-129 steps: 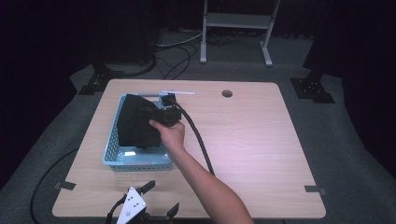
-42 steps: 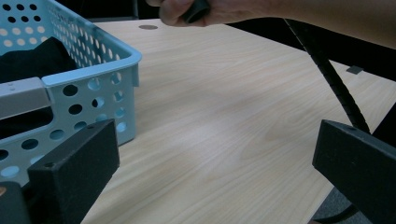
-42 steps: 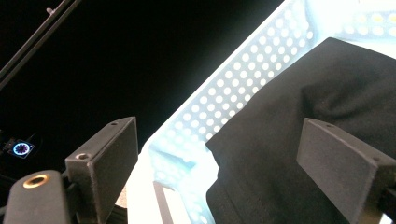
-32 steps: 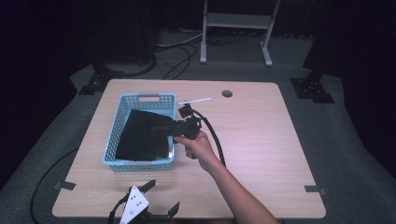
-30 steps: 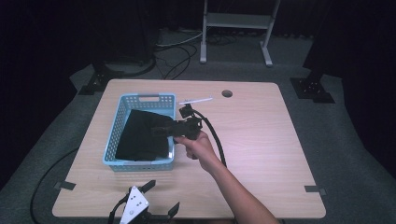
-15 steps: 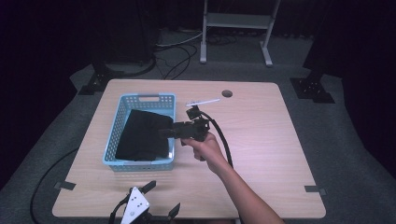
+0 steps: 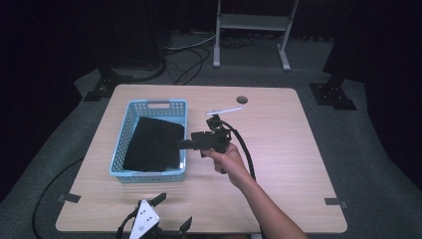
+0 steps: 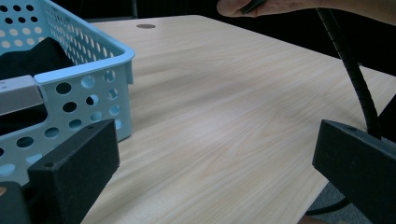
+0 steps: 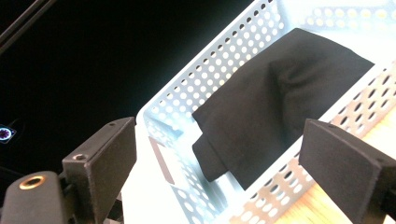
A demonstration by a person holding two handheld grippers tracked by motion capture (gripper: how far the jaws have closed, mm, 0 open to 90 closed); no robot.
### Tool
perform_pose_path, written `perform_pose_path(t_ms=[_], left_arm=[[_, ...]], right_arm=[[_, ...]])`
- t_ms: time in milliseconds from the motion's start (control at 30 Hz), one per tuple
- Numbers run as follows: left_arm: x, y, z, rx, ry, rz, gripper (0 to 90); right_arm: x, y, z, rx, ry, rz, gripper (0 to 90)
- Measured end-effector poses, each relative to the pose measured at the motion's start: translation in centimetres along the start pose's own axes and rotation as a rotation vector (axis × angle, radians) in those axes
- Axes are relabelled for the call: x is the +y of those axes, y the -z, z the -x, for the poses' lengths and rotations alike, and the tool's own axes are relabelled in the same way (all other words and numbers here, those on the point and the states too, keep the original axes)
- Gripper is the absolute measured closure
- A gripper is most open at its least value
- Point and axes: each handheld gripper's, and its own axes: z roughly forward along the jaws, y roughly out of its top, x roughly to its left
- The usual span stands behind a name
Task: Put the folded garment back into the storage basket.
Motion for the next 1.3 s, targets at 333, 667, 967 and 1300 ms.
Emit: perform_pose_path(t_ms=[333, 667, 967, 1300], left_arm=[[0.0, 0.0, 0.0, 0.000, 0.001, -0.001, 0.0], [0.0, 0.1, -0.2, 0.005, 0.006, 0.000, 0.0], [0.0, 0.1, -0.3, 0.007, 0.009, 0.003, 0.0], [0.0, 0.2, -0.2, 0.005, 0.006, 0.002, 0.0]], right_arm=[[-0.5, 0.6, 0.3, -0.007, 0.003, -0.016, 10.9], [-0.6, 1.4, 0.6, -0.025, 0.002, -0.020, 11.0], [-0.9, 2.2, 1.2, -0.048, 0.000, -0.030, 11.0], [-1.4, 3.0, 1.9, -0.064, -0.012, -0.035, 11.0]])
